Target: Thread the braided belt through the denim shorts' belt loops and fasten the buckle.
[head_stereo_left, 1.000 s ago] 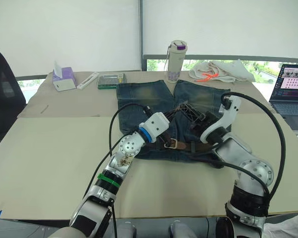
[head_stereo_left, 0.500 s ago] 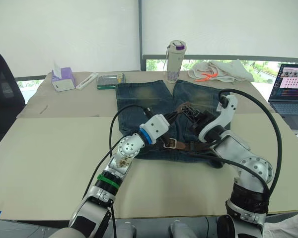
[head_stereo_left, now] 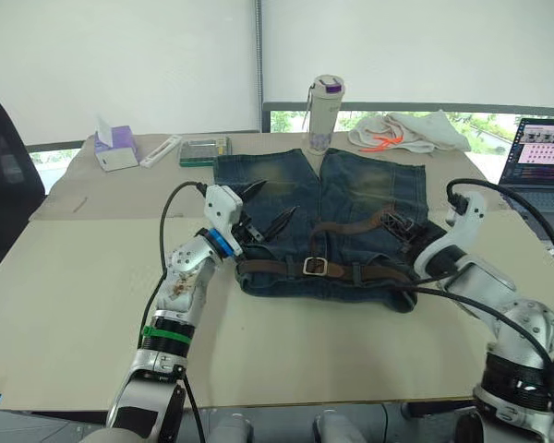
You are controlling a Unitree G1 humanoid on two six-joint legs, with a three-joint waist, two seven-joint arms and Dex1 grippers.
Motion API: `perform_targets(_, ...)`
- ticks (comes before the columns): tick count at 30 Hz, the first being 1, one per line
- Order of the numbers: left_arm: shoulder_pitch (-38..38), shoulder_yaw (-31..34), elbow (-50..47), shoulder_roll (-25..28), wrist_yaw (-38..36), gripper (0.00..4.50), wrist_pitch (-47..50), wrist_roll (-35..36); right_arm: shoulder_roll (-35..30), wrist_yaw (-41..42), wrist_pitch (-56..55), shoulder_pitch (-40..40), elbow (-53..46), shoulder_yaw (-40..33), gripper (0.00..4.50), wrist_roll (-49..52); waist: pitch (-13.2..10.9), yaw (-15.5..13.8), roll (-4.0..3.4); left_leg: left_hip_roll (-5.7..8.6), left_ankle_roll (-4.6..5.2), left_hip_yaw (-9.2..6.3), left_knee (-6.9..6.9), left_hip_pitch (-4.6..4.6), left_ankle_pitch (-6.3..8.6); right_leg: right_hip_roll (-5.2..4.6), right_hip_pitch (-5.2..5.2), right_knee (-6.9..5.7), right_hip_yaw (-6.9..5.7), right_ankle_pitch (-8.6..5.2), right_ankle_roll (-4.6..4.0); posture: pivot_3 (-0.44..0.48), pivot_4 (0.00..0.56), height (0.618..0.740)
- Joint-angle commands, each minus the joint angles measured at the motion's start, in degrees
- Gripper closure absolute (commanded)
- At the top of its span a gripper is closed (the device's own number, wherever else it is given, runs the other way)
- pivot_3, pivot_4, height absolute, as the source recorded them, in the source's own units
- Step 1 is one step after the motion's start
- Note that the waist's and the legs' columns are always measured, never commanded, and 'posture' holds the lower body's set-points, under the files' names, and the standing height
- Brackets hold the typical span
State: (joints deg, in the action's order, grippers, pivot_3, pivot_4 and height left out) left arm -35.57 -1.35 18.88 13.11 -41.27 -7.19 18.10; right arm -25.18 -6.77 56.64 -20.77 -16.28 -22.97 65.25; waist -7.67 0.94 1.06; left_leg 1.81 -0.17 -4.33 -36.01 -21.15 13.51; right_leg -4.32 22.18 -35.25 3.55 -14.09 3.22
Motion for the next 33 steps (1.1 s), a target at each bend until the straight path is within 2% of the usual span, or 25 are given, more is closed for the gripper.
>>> perform_targets(1,-1.33,-1.75,1.27,0.77,-3.29,0.07,0.18,-1.71,-6.32,6.01,-1.39,2.87,-0.58,3.77,4.5,-8.15,0.0,-0.15,0.0,0.03,0.0,0.01,0.0,0.0,0.0,-0.03,-0.01,0.01,0.0,0.0,0.01,0.0,0.15,0.74)
perform_targets(4,-1.06,-2.93,2.37,-0.28,-4.44,0.07,0.16,-2.41,-8.13,9.38,-2.81,4.5,-0.94,5.84,4.5,-12.32,0.0,-0.18,0.01,0.03,0.0,0.01,0.0,-0.03,0.0,-0.04,-0.01,0.07,0.0,0.0,0.01,0.0,0.15,0.74)
perform_targets(12,-0.98,-3.4,4.28,-1.96,-4.84,0.07,-0.48,-3.39,-1.91,10.27,-5.18,1.83,-2.54,1.35,4.5,-8.61,-0.01,0.12,0.02,-0.09,0.0,0.0,0.02,-0.02,0.0,0.06,0.0,0.02,0.02,0.0,0.0,0.0,0.15,0.74)
perform_targets(17,-0.7,-3.9,2.88,-2.36,-5.98,0.07,-0.23,-3.09,3.98,5.1,-6.07,-4.7,-2.47,-2.67,4.5,-0.46,-0.01,-0.04,0.01,-0.06,0.0,-0.05,0.01,-0.02,0.0,0.02,0.0,0.01,0.02,0.0,0.0,0.0,0.15,0.74)
perform_targets(23,-0.26,-5.57,-0.95,-2.75,-5.88,0.07,-0.09,-4.31,9.66,-1.9,-6.72,-11.73,-0.9,-1.72,4.5,4.18,0.0,-0.12,-0.01,-0.07,0.0,-0.14,0.02,-0.02,0.0,0.02,0.04,-0.03,0.02,0.01,-0.01,0.0,0.15,0.74)
perform_targets(27,0.52,-6.83,-3.79,-2.31,-2.42,0.07,-2.53,-8.85,13.72,-6.3,-7.32,-15.03,-0.52,-0.62,4.5,7.72,0.01,-0.09,-0.04,-0.05,0.0,-0.2,0.01,-0.03,0.0,-0.02,0.06,-0.05,0.07,0.01,-0.02,0.0,0.15,0.74)
perform_targets(33,0.04,-8.4,-5.17,-3.21,7.15,0.07,-9.61,-18.4,15.77,-9.98,-6.4,-15.32,-1.12,2.64,4.5,8.79,0.01,-0.16,-0.05,-0.04,0.0,-0.21,0.02,-0.02,0.0,-0.02,0.07,-0.07,0.07,0.02,-0.02,0.0,0.15,0.74)
